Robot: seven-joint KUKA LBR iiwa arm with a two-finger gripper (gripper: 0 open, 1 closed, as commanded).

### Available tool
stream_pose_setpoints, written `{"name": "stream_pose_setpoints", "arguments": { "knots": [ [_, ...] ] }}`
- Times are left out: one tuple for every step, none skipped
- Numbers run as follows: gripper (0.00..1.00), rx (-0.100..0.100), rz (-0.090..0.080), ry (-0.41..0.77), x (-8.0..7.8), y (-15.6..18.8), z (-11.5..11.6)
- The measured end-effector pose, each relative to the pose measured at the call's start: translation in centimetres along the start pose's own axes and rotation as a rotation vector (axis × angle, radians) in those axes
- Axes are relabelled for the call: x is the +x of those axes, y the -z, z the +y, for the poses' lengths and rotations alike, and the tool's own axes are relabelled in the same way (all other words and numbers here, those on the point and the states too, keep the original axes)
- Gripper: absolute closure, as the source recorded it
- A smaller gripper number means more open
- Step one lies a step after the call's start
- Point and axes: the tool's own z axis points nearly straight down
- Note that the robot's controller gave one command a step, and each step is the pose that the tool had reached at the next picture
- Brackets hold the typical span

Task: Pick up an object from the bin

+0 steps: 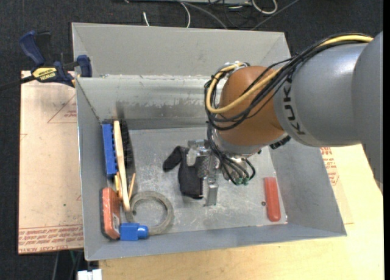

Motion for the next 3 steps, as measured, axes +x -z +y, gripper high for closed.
{"name": "stream_pose_setpoints", "arguments": {
  "knots": [
    [0.0, 0.001, -0.003, 0.249, 1.6, -3.0, 1.0],
    [0.0, -0.001, -0.001, 0.138, 2.0, -5.2, 1.9],
    [1.0, 0.001, -0.005, 0.973, -4.9, -5.5, 3.1]
  ]
}}
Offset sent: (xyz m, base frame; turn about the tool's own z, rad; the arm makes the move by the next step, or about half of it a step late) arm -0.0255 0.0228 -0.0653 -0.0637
